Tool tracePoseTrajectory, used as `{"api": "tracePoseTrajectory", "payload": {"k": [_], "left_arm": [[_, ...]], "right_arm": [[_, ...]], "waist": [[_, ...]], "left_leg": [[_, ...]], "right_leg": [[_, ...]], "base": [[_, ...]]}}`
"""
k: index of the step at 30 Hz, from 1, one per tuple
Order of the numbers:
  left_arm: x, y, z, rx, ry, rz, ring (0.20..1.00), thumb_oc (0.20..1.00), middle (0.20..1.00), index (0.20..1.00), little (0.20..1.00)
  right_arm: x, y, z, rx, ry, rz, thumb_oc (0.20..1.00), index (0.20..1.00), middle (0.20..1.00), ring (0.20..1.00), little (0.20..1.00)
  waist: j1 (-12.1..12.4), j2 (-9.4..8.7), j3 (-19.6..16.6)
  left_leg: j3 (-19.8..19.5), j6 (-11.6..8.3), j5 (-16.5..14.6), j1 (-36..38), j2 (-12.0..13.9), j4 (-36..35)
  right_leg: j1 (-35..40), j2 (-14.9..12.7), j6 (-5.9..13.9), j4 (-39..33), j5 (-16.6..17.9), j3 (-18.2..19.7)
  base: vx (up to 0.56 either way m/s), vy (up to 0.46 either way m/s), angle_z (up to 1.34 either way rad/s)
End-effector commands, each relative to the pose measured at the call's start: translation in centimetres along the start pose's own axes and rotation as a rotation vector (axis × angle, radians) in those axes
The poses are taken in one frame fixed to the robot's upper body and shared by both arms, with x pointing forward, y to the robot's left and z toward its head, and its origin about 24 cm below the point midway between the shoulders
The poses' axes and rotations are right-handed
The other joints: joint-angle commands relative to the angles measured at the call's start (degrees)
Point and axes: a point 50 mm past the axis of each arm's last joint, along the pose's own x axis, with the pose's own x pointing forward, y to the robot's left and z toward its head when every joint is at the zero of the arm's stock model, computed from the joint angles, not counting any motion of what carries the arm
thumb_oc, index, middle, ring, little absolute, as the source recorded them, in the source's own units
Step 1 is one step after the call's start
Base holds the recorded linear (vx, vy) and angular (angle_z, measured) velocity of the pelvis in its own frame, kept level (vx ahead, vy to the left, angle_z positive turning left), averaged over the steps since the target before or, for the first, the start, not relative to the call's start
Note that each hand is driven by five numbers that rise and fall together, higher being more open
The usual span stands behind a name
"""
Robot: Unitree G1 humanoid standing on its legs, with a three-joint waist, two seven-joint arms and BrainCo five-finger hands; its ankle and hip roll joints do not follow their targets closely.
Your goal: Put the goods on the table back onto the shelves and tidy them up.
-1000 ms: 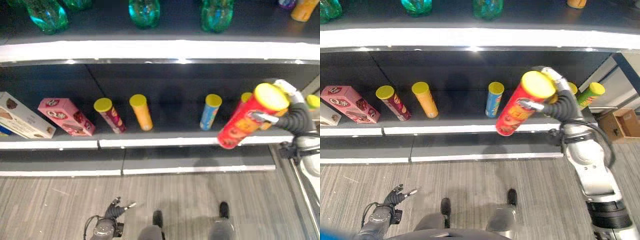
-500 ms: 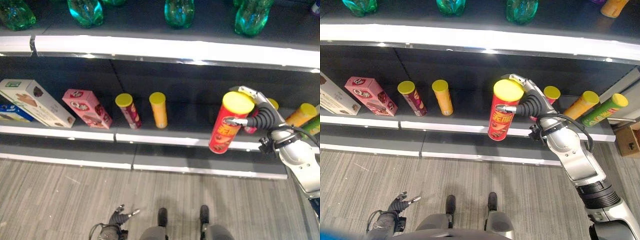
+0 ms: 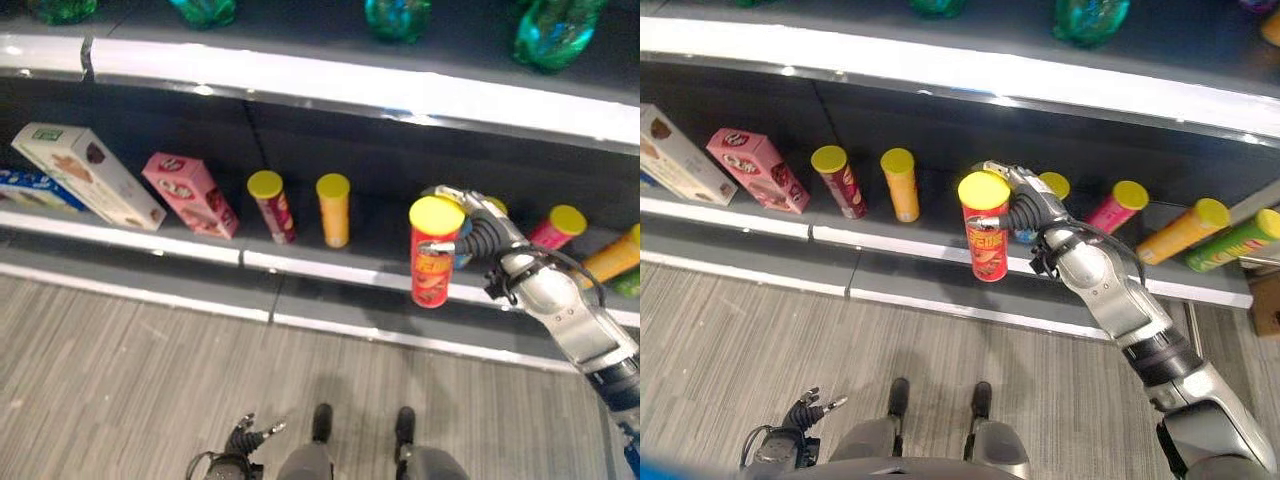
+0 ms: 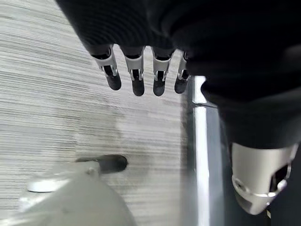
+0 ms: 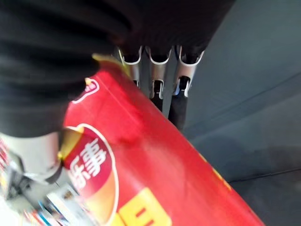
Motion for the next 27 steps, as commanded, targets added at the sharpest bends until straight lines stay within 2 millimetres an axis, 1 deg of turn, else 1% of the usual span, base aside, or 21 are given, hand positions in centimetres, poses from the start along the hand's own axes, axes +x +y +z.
{"api": "tracePoseTrajectory", "payload": {"k": [1,2,4,8,9,11,13,14,18,19,21,25,27], "left_arm": [[0.2,1.6,0.5,0.04,-0.019,0.042,1.0,1.0,1.0,1.0,1.0],[0.2,1.6,0.5,0.039,-0.019,0.042,1.0,1.0,1.0,1.0,1.0],[0.1,1.6,0.4,0.032,-0.026,0.045,1.0,1.0,1.0,1.0,1.0],[-0.1,1.2,0.3,0.02,-0.035,0.042,1.0,1.0,1.0,1.0,1.0],[-0.1,1.1,0.4,0.014,-0.042,0.04,1.0,1.0,1.0,1.0,1.0],[0.1,0.5,1.7,0.008,-0.091,0.034,1.0,1.0,1.0,1.0,1.0],[0.1,0.2,2.0,0.009,-0.103,0.03,1.0,1.0,1.0,1.0,1.0],[0.2,-0.1,2.3,0.007,-0.112,0.027,1.0,1.0,1.0,1.0,1.0],[0.3,-0.4,2.9,0.016,-0.131,0.026,1.0,1.0,1.0,1.0,1.0],[0.4,-0.7,3.4,0.024,-0.147,0.022,1.0,1.0,1.0,1.0,1.0],[0.4,-0.7,3.4,0.023,-0.147,0.023,1.0,1.0,1.0,1.0,1.0],[0.5,-1.1,4.3,0.024,-0.175,0.022,1.0,1.0,1.0,1.0,1.0],[0.5,-1.2,4.6,0.021,-0.184,0.022,1.0,1.0,1.0,1.0,1.0]], "right_arm": [[1.8,-3.2,1.5,-0.139,-0.061,-0.206,0.2,0.2,0.2,0.2,0.2],[1.8,-3.2,1.5,-0.139,-0.061,-0.206,0.2,0.2,0.2,0.2,0.2],[2.2,-3.7,1.0,-0.169,-0.032,-0.259,0.2,0.2,0.2,0.2,0.2],[2.7,-5.5,0.0,-0.236,0.024,-0.385,0.2,0.2,0.2,0.2,0.2],[2.8,-5.9,-0.3,-0.248,0.036,-0.409,0.2,0.2,0.2,0.2,0.2],[2.7,-7.8,-0.4,-0.268,0.057,-0.578,0.2,0.2,0.2,0.2,0.2],[2.5,-8.4,-0.4,-0.28,0.06,-0.637,0.2,0.2,0.2,0.2,0.2],[2.3,-9.1,-0.3,-0.291,0.065,-0.707,0.2,0.2,0.2,0.2,0.2],[2.1,-9.6,-0.1,-0.293,0.066,-0.78,0.2,0.2,0.2,0.2,0.2],[2.2,-9.7,-0.1,-0.291,0.075,-0.823,0.2,0.2,0.2,0.2,0.2],[2.2,-9.7,-0.1,-0.292,0.075,-0.824,0.2,0.2,0.2,0.2,0.2],[2.6,-9.8,0.2,-0.269,0.073,-0.901,0.2,0.2,0.2,0.2,0.2],[2.8,-9.6,0.3,-0.253,0.073,-0.907,0.2,0.2,0.2,0.2,0.2]], "waist": [[1.9,-0.58,0.1],[1.9,-0.59,0.1],[2.7,0.12,0.9],[3.9,1.3,2.1],[4.1,1.51,2.3],[4.6,2.61,3.2],[4.6,2.96,3.4],[4.6,3.32,3.6],[4.5,3.75,3.7],[4.6,4.21,3.9],[4.5,4.22,3.9],[4.8,5.04,4.4],[4.9,5.36,4.5]], "left_leg": [[2.1,-2.62,-3.6,-0.3,0.8,0.8],[2.1,-2.62,-3.6,-0.4,0.8,0.8],[1.6,-2.84,-2.9,-1.8,0.7,0.5],[0.5,-3.05,-2.1,-3.7,0.4,0.2],[0.3,-3.03,-2.0,-4.0,0.4,0.2],[-0.4,-3.04,-1.5,-5.8,0.0,0.2],[-0.6,-3.0,-1.5,-6.1,-0.1,0.2],[-0.7,-2.96,-1.5,-6.3,-0.2,0.2],[-0.9,-2.94,-1.4,-6.8,-0.3,0.2],[-1.1,-2.87,-1.4,-7.1,-0.4,0.2],[-1.1,-2.87,-1.4,-7.1,-0.5,0.2],[-1.3,-2.9,-1.2,-7.9,-0.7,0.2],[-1.3,-2.92,-1.2,-8.1,-0.8,0.2]], "right_leg": [[-0.2,-2.0,3.33,2.4,-6.6,2.4],[-0.2,-2.0,3.32,2.4,-6.5,2.4],[-1.1,-2.1,3.4,1.9,-6.3,1.8],[-2.3,-2.2,3.53,1.4,-5.9,1.0],[-2.4,-2.2,3.54,1.3,-5.8,0.9],[-3.5,-2.4,3.7,1.1,-5.6,0.3],[-3.7,-2.5,3.73,1.0,-5.6,0.2],[-3.9,-2.6,3.83,0.9,-5.6,0.1],[-4.3,-2.7,3.87,1.0,-5.5,0.0],[-4.6,-2.9,3.94,1.0,-5.4,-0.1],[-4.6,-2.9,3.94,1.0,-5.4,-0.1],[-5.3,-3.1,3.99,1.0,-5.3,-0.4],[-5.5,-3.1,3.98,1.0,-5.3,-0.5]], "base": [[0.0,-0.02,0.25],[0.01,-0.019,0.23],[0.01,-0.013,0.27],[0.01,-0.016,0.24],[-0.01,-0.007,0.07],[-0.03,-0.009,0.13],[-0.01,0.0,0.15],[0.0,0.01,0.06],[0.0,0.005,0.02],[0.0,0.0,0.0],[0.0,0.0,0.0],[0.0,0.0,0.01],[0.0,0.001,0.04]]}}
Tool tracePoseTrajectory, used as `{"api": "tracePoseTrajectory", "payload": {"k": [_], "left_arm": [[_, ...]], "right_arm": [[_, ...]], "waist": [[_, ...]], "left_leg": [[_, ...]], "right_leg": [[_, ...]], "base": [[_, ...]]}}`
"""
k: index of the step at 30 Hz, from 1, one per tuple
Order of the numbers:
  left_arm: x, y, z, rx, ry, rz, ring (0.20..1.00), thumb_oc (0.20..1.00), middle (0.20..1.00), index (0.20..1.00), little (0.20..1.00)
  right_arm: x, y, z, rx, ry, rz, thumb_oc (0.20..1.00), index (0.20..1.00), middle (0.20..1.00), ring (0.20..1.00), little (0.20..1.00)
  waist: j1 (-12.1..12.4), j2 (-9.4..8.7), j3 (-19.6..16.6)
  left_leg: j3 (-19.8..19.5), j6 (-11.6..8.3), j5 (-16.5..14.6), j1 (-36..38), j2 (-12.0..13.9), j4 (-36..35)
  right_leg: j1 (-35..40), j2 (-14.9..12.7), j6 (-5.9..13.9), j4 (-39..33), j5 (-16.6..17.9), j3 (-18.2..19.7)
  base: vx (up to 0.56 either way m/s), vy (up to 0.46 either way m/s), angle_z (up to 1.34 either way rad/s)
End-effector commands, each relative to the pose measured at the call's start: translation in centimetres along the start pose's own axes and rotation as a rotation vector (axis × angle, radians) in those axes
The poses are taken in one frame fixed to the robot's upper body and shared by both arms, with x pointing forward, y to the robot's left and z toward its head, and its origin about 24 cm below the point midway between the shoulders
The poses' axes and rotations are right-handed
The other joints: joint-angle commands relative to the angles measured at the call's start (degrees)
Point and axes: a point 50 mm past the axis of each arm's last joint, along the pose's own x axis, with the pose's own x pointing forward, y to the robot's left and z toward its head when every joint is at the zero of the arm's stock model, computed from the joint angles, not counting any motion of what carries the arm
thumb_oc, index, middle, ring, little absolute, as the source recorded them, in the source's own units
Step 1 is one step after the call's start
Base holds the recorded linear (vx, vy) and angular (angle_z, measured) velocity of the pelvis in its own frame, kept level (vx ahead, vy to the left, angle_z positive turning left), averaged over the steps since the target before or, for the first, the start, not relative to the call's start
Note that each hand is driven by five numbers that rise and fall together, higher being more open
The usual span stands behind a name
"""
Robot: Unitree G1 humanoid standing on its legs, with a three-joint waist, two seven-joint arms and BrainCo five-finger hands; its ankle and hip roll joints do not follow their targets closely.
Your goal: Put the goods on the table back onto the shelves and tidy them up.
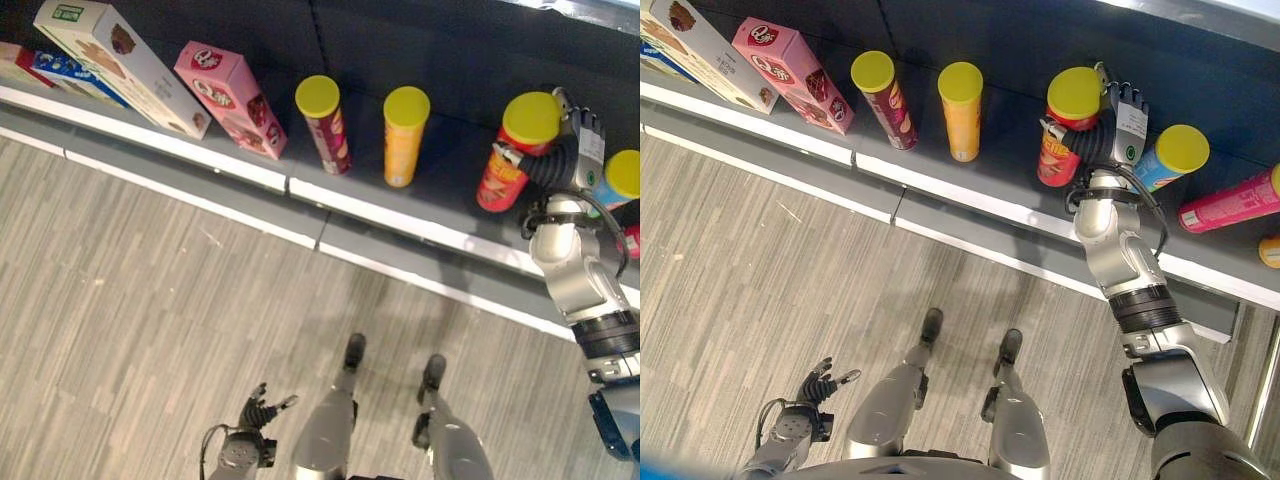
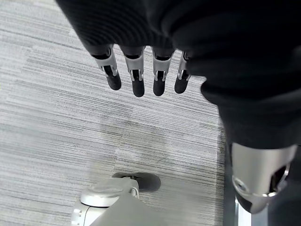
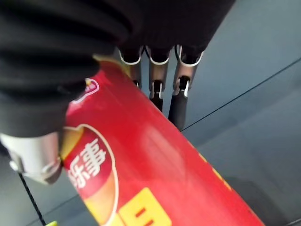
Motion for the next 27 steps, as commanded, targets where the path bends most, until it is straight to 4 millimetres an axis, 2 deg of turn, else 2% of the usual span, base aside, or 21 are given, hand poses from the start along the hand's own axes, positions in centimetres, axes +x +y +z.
{"api": "tracePoseTrajectory", "payload": {"k": [1,6,12,27], "left_arm": [[0.3,0.5,0.3,0.01,-0.007,0.025,1.0,1.0,1.0,1.0,1.0],[0.4,0.1,0.6,0.009,-0.018,0.018,1.0,1.0,1.0,1.0,1.0],[0.4,0.0,0.8,0.009,-0.027,0.015,1.0,1.0,1.0,1.0,1.0],[0.4,0.0,1.0,0.022,-0.042,0.015,1.0,1.0,1.0,1.0,1.0]], "right_arm": [[2.4,-1.9,2.1,0.006,-0.107,-0.147,0.2,0.2,0.2,0.2,0.2],[2.4,-0.9,3.1,0.071,-0.105,-0.134,0.2,0.2,0.2,0.2,0.2],[2.6,-0.5,3.2,0.08,-0.097,-0.122,0.2,0.2,0.2,0.2,0.2],[2.1,0.0,1.1,0.036,-0.019,-0.109,0.2,0.2,0.2,0.2,0.2]], "waist": [[0.5,-1.32,-4.2],[1.1,-0.51,-3.8],[1.3,-0.19,-3.5],[1.5,1.4,-2.4]], "left_leg": [[3.9,-2.35,-3.8,1.7,0.2,0.2],[3.8,-2.34,-3.6,1.0,-0.1,0.2],[3.4,-2.43,-3.4,0.3,-0.2,0.2],[2.9,-2.5,-3.2,-1.0,-0.8,0.2]], "right_leg": [[1.7,-2.5,4.43,1.0,-5.7,4.3],[1.1,-2.7,4.59,0.9,-5.6,4.0],[0.8,-2.9,4.62,1.0,-5.5,3.6],[-0.1,-3.5,4.82,1.1,-5.4,3.1]], "base": [[0.0,-0.003,0.03],[0.0,0.0,0.01],[0.01,-0.003,0.04],[0.0,-0.003,0.03]]}}
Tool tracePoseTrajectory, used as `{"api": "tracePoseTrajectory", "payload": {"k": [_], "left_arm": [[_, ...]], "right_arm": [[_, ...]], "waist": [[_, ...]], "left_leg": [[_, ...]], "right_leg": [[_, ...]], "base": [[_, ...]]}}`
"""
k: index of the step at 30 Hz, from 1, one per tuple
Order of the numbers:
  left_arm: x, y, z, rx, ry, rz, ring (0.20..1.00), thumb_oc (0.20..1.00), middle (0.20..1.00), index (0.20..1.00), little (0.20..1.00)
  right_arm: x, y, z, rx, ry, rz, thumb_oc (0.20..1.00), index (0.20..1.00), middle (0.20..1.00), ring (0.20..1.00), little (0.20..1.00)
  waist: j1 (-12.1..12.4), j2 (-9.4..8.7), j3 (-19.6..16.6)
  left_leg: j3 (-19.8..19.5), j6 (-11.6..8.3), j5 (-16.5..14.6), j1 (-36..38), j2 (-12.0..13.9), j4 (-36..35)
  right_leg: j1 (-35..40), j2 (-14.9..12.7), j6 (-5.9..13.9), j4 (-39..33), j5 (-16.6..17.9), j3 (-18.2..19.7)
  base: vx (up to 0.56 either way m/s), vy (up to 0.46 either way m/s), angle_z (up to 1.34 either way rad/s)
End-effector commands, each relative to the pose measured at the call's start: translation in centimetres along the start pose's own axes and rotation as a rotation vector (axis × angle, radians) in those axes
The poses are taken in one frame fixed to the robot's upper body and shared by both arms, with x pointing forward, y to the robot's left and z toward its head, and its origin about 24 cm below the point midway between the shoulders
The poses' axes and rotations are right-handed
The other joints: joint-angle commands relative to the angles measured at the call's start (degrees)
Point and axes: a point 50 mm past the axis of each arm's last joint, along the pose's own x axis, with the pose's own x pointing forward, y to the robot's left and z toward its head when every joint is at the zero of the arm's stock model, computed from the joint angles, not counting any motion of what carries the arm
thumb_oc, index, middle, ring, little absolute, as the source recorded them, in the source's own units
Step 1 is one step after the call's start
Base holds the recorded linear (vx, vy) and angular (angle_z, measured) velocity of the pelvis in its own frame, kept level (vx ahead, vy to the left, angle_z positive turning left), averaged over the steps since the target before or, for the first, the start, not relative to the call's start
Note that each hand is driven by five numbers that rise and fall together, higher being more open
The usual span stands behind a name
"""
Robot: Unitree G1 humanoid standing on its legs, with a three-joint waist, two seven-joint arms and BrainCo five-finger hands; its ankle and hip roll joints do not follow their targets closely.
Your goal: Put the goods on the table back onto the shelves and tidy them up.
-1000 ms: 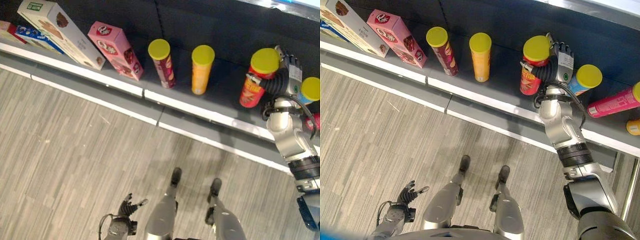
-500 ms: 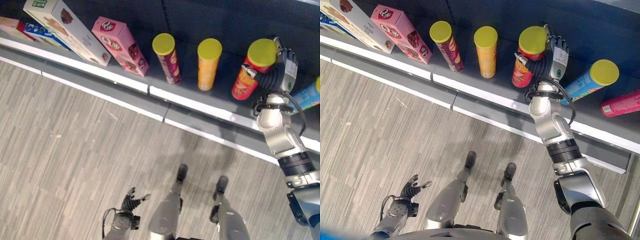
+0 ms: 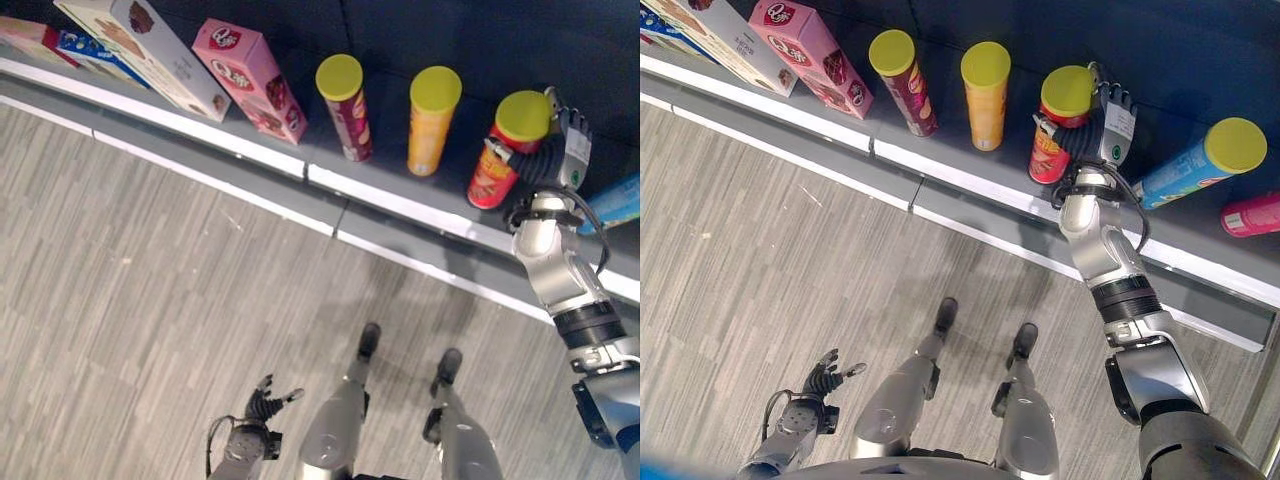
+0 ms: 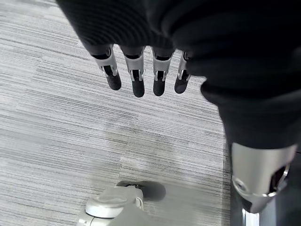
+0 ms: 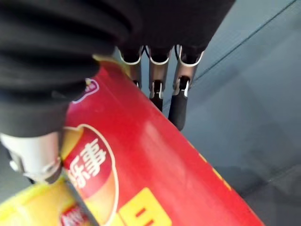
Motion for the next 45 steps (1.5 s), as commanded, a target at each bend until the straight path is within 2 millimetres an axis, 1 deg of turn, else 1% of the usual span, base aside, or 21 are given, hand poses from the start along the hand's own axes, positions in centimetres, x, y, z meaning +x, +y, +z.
{"api": "tracePoseTrajectory", "payload": {"k": [1,10,19,23,35,45], "left_arm": [[0.4,0.4,0.5,0.013,-0.02,0.021,1.0,1.0,1.0,1.0,1.0],[0.4,0.1,0.6,0.011,-0.023,0.016,1.0,1.0,1.0,1.0,1.0],[0.5,0.2,0.9,0.016,-0.033,0.018,1.0,1.0,1.0,1.0,1.0],[0.6,0.2,0.9,0.015,-0.032,0.019,1.0,1.0,1.0,1.0,1.0],[0.6,0.2,0.8,0.016,-0.021,0.025,1.0,1.0,1.0,1.0,1.0],[0.7,0.1,0.8,0.011,-0.019,0.029,1.0,1.0,1.0,1.0,1.0]], "right_arm": [[2.1,-1.9,1.5,0.037,-0.078,-0.128,0.2,0.2,0.2,0.2,0.2],[2.4,-2.4,1.0,0.028,-0.058,-0.152,0.2,0.2,0.2,0.2,0.2],[3.2,-3.5,1.0,0.014,-0.063,-0.215,0.2,0.2,0.2,0.2,0.2],[3.1,-3.5,0.8,0.012,-0.057,-0.215,0.2,0.2,0.2,0.2,0.2],[2.8,-2.6,0.5,0.008,-0.038,-0.174,0.2,0.2,0.2,0.2,0.2],[2.9,-2.7,0.5,0.004,-0.033,-0.188,0.2,0.2,0.2,0.2,0.2]], "waist": [[-0.1,-1.41,-2.2],[-0.4,-0.96,-1.9],[-0.8,-0.98,-1.9],[-0.9,-1.04,-1.9],[-1.1,-0.82,-1.8],[-1.0,-0.6,-2.0]], "left_leg": [[4.7,-2.4,-3.9,1.8,-0.3,0.2],[5.0,-2.45,-3.8,1.6,-0.3,0.2],[4.9,-2.5,-3.8,1.5,-0.3,0.2],[5.0,-2.5,-3.9,1.4,-0.3,0.2],[5.1,-2.63,-3.8,0.9,-0.3,0.2],[5.2,-2.6,-3.8,0.7,-0.4,0.2]], "right_leg": [[1.8,-3.1,4.78,1.1,-5.4,5.1],[1.3,-3.3,4.79,1.1,-5.3,5.0],[1.0,-3.3,4.79,1.2,-5.2,5.0],[0.9,-3.3,4.8,1.2,-5.3,5.0],[0.3,-3.3,4.82,1.3,-5.2,4.9],[0.2,-3.4,4.87,1.3,-5.1,4.8]], "base": [[0.0,0.0,0.0],[0.0,0.0,0.0],[0.0,0.0,0.0],[0.0,0.0,0.0],[0.0,0.0,0.0],[0.0,0.0,0.0]]}}
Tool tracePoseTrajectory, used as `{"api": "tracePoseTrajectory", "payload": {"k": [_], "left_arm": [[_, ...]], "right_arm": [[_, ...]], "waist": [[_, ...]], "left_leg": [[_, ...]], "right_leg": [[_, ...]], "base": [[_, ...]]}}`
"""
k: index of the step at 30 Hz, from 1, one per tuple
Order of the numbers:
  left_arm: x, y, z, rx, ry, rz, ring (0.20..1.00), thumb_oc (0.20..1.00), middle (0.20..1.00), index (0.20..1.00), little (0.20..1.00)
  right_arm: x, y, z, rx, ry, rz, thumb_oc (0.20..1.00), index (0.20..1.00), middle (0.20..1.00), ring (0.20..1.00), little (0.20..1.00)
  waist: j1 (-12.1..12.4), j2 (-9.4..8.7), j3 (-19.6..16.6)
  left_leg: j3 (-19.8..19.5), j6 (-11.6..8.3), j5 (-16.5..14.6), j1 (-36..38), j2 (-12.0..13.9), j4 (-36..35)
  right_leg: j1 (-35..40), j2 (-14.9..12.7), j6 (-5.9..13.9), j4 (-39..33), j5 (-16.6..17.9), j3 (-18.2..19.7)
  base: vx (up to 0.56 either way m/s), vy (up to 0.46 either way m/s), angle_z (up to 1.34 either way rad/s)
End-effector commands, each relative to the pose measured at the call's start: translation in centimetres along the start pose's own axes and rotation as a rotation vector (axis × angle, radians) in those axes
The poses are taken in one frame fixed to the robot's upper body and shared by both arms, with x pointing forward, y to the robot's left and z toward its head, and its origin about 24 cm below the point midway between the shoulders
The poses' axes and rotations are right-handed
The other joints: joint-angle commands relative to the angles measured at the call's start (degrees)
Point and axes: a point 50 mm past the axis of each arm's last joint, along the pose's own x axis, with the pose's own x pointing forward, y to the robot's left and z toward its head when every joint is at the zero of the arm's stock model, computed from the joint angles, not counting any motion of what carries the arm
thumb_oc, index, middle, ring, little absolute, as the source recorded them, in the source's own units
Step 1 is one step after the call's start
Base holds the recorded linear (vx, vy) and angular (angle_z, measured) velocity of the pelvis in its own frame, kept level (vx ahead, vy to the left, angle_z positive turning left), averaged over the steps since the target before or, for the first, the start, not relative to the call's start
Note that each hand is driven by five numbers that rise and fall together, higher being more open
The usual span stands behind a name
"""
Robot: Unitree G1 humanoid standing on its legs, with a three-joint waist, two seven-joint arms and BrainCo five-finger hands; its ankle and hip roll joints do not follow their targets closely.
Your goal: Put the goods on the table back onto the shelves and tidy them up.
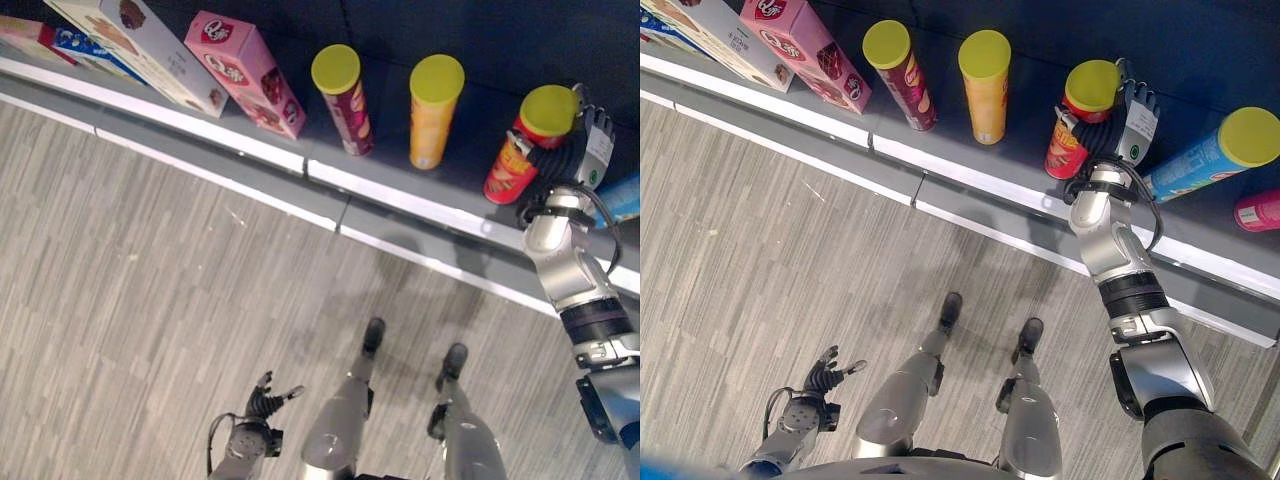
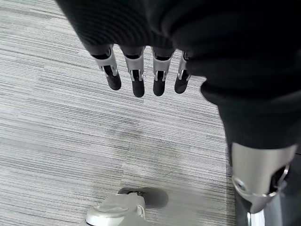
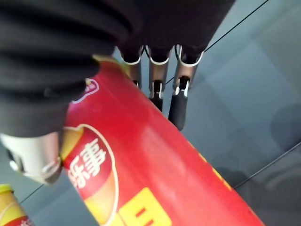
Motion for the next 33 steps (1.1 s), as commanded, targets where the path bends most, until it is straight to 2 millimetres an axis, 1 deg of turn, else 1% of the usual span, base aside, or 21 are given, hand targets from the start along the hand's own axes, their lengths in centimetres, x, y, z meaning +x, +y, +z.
{"api": "tracePoseTrajectory", "payload": {"k": [1,2,3,4,6,12,16,17,19,20,22,24,25,26,27,29,33], "left_arm": [[0.6,0.1,0.3,0.009,0.006,0.014,1.0,1.0,1.0,1.0,1.0],[0.6,0.1,0.3,0.01,0.006,0.014,1.0,1.0,1.0,1.0,1.0],[0.6,0.0,0.4,0.009,0.005,0.014,1.0,1.0,1.0,1.0,1.0],[0.6,0.0,0.4,0.008,0.006,0.015,1.0,1.0,1.0,1.0,1.0],[0.6,0.0,0.4,0.009,0.005,0.015,1.0,1.0,1.0,1.0,1.0],[0.7,-0.2,0.4,0.005,0.013,0.027,1.0,1.0,1.0,1.0,1.0],[0.6,-0.2,-0.1,0.006,0.035,0.039,1.0,1.0,1.0,1.0,1.0],[0.5,-0.2,-0.1,0.007,0.036,0.039,1.0,1.0,1.0,1.0,1.0],[0.5,-0.2,-0.4,0.009,0.057,0.043,1.0,1.0,1.0,1.0,1.0],[0.5,-0.2,-0.5,0.011,0.058,0.043,1.0,1.0,1.0,1.0,1.0],[0.3,0.1,-1.1,0.02,0.086,0.047,1.0,1.0,1.0,1.0,1.0],[0.1,0.8,-1.9,0.031,0.119,0.061,1.0,1.0,1.0,1.0,1.0],[0.0,1.1,-2.3,0.032,0.133,0.064,1.0,1.0,1.0,1.0,1.0],[0.0,1.1,-2.3,0.033,0.133,0.064,1.0,1.0,1.0,1.0,1.0],[-0.2,1.9,-2.8,0.046,0.149,0.066,1.0,1.0,1.0,1.0,1.0],[-0.4,2.6,-3.2,0.066,0.162,0.066,1.0,1.0,1.0,1.0,1.0],[-0.4,2.6,-3.3,0.066,0.163,0.065,1.0,1.0,1.0,1.0,1.0]], "right_arm": [[2.1,-1.6,1.5,0.019,-0.076,-0.117,0.573,0.573,0.573,0.573,0.573],[2.1,-1.6,1.5,0.019,-0.076,-0.117,0.573,0.573,0.573,0.573,0.573],[2.1,-1.7,1.5,0.015,-0.078,-0.126,0.856,0.856,0.856,0.856,0.856],[2.0,-1.8,1.5,0.014,-0.075,-0.136,1.0,1.0,1.0,1.0,1.0],[1.8,-1.8,1.5,0.015,-0.075,-0.142,1.0,1.0,1.0,1.0,1.0],[0.5,-2.1,1.6,0.025,-0.081,-0.181,1.0,1.0,1.0,1.0,1.0],[-0.9,-2.8,2.2,0.081,-0.111,-0.208,1.0,1.0,1.0,1.0,1.0],[-0.9,-2.8,2.2,0.081,-0.111,-0.208,1.0,1.0,1.0,1.0,1.0],[-1.9,-3.4,3.1,0.136,-0.155,-0.21,1.0,1.0,1.0,1.0,1.0],[-2.0,-3.5,3.0,0.135,-0.153,-0.209,1.0,1.0,1.0,1.0,1.0],[-2.9,-3.7,3.6,0.163,-0.197,-0.151,1.0,1.0,1.0,1.0,1.0],[-4.3,-3.5,4.0,0.226,-0.235,0.016,1.0,1.0,1.0,1.0,1.0],[-4.9,-3.4,4.2,0.264,-0.249,0.082,1.0,1.0,1.0,1.0,1.0],[-4.9,-3.4,4.2,0.264,-0.249,0.082,1.0,1.0,1.0,1.0,1.0],[-5.8,-3.3,4.1,0.266,-0.283,0.219,1.0,1.0,1.0,1.0,1.0],[-6.6,-3.3,3.8,0.256,-0.301,0.331,1.0,1.0,1.0,1.0,1.0],[-6.7,-3.3,3.7,0.255,-0.3,0.332,1.0,1.0,1.0,1.0,1.0]], "waist": [[-0.8,-1.39,-2.1],[-0.8,-1.39,-2.1],[-0.8,-1.4,-2.1],[-0.9,-1.38,-2.1],[-1.0,-1.42,-2.2],[-1.8,-1.72,-2.2],[-2.7,-2.21,-2.4],[-2.7,-2.22,-2.4],[-3.5,-2.83,-2.6],[-3.5,-2.86,-2.7],[-4.1,-3.67,-3.2],[-5.0,-5.45,-4.2],[-5.2,-5.96,-4.5],[-5.2,-5.96,-4.5],[-5.8,-7.39,-5.5],[-6.3,-8.63,-6.4],[-6.2,-8.64,-6.4]], "left_leg": [[5.2,-2.6,-4.0,2.3,-0.2,0.2],[5.2,-2.6,-4.0,2.3,-0.2,0.2],[5.2,-2.59,-4.0,2.3,-0.2,0.2],[5.2,-2.59,-4.1,2.4,-0.2,0.2],[5.2,-2.56,-4.1,2.4,-0.2,0.2],[5.5,-2.43,-4.4,2.8,-0.1,0.2],[6.0,-2.35,-4.6,3.3,0.1,0.2],[6.0,-2.35,-4.6,3.3,0.1,0.2],[6.3,-2.24,-4.8,3.9,0.3,0.2],[6.3,-2.24,-4.8,3.9,0.2,0.2],[6.8,-2.17,-5.1,4.7,0.6,0.2],[7.6,-1.85,-5.9,6.2,1.0,0.3],[7.9,-1.74,-6.2,6.7,1.0,0.4],[7.9,-1.74,-6.2,6.8,1.0,0.4],[8.8,-1.37,-7.1,8.4,1.2,0.5],[9.8,-1.06,-7.9,9.8,1.1,0.7],[9.9,-1.05,-7.9,9.9,1.1,0.7]], "right_leg": [[1.7,-3.3,4.91,1.4,-5.1,5.0],[1.7,-3.3,4.91,1.4,-5.1,5.0],[1.7,-3.3,4.93,1.4,-5.1,5.0],[1.7,-3.4,4.95,1.4,-5.1,5.0],[1.8,-3.4,4.96,1.4,-5.2,5.0],[1.9,-3.3,4.99,1.5,-5.3,5.2],[2.3,-3.3,4.96,1.5,-5.5,5.5],[2.3,-3.3,4.96,1.5,-5.5,5.5],[2.6,-3.2,4.92,1.6,-5.6,5.8],[2.6,-3.2,4.92,1.6,-5.6,5.8],[3.0,-3.1,4.86,1.9,-5.8,5.9],[4.1,-2.9,4.84,2.2,-6.0,6.4],[4.5,-2.9,4.82,2.4,-6.1,6.5],[4.5,-2.9,4.82,2.4,-6.1,6.5],[5.6,-2.9,4.92,2.7,-6.3,6.9],[6.4,-3.0,5.08,3.1,-6.2,7.4],[6.5,-3.0,5.1,3.1,-6.2,7.5]], "base": [[0.0,0.0,0.0],[0.0,0.0,0.0],[0.0,0.0,0.0],[0.0,0.0,0.0],[0.0,0.0,0.0],[0.0,0.0,0.0],[0.0,0.0,0.0],[0.0,0.0,0.0],[0.0,0.0,0.0],[0.0,0.0,0.0],[0.0,0.025,-0.08],[0.02,0.036,-0.05],[0.02,0.024,-0.05],[0.04,0.041,-0.09],[0.05,0.054,-0.18],[0.05,0.059,-0.15],[0.02,0.044,-0.25]]}}
